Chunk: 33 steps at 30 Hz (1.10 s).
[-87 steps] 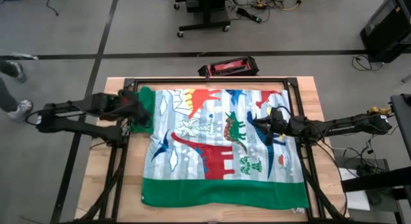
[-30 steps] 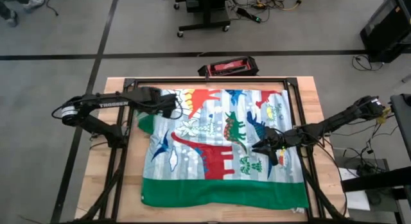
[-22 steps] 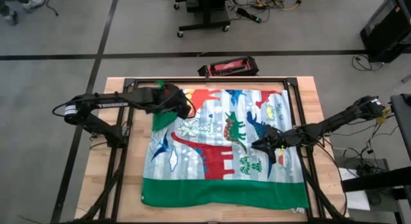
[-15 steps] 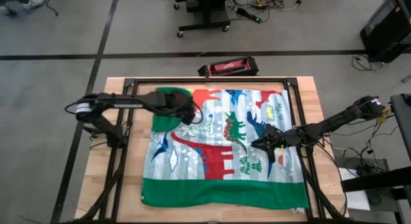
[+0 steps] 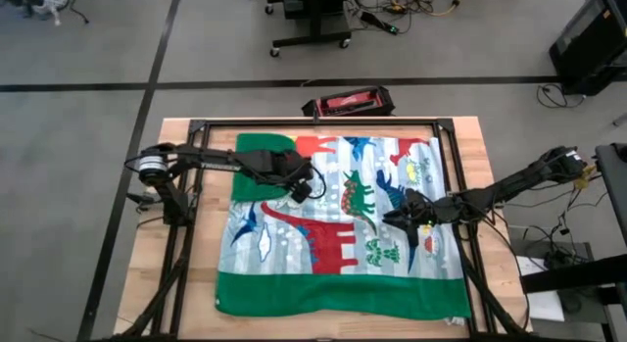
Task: Roll towel
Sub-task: Fold the green multi-color dinosaur print towel
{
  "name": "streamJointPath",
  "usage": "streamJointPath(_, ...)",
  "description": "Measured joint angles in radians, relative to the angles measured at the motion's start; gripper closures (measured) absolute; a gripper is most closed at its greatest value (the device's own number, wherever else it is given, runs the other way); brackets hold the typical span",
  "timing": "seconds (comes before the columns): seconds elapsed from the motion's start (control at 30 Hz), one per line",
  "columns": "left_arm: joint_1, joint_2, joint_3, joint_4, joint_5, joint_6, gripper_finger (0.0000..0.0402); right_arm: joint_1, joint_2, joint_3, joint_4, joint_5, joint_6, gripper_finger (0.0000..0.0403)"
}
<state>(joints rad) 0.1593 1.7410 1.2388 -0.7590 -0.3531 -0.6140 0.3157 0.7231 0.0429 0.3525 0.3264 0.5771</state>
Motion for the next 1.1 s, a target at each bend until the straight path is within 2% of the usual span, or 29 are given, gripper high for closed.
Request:
streamJointPath(0.13, 0.003, -0.012, 0.003, 0.010, -0.069, 0.028, 0.0336, -0.012, 0.000, 0.057, -0.035, 0.065, -0.080, 0.0303)
streamJointPath(0.27, 0.016, -0.021, 0.001, 0.046, -0.074, 0.061, 0.0276, -0.074, 0.000, 0.157, -0.185, 0.120, -0.143, 0.0278)
streamJointPath(0.4, 0.021, -0.020, -0.003, 0.061, -0.036, 0.095, 0.0216, -0.153, 0.006, 0.261, -0.360, 0.123, -0.145, 0.0259)
streamJointPath(0.5, 0.014, -0.024, -0.004, 0.050, -0.024, 0.116, 0.0183, -0.168, 0.016, 0.313, -0.449, 0.110, -0.179, 0.0249)
streamJointPath(0.57, -0.011, -0.035, -0.004, 0.050, 0.001, 0.116, 0.0170, -0.159, 0.023, 0.336, -0.483, 0.048, -0.190, 0.0246)
streamJointPath(0.7, -0.161, -0.067, -0.005, 0.094, 0.079, 0.098, 0.0158, -0.081, 0.048, 0.355, -0.449, -0.203, -0.193, 0.0246)
streamJointPath(0.73, -0.214, -0.074, -0.005, 0.117, 0.082, 0.096, 0.0157, -0.047, 0.059, 0.355, -0.424, -0.230, -0.178, 0.0248)
streamJointPath(0.87, -0.430, -0.087, -0.005, 0.195, 0.070, 0.089, 0.0160, 0.110, 0.138, 0.355, -0.317, -0.218, -0.134, 0.0261)
streamJointPath(1.0, -0.613, -0.073, -0.005, 0.180, 0.051, 0.077, 0.0172, 0.274, 0.269, 0.371, -0.212, -0.176, -0.048, 0.0273)
streamJointPath(1.1, -0.713, -0.068, -0.006, 0.178, 0.041, -0.012, 0.0182, 0.398, 0.367, 0.425, -0.234, -0.105, 0.041, 0.0280)
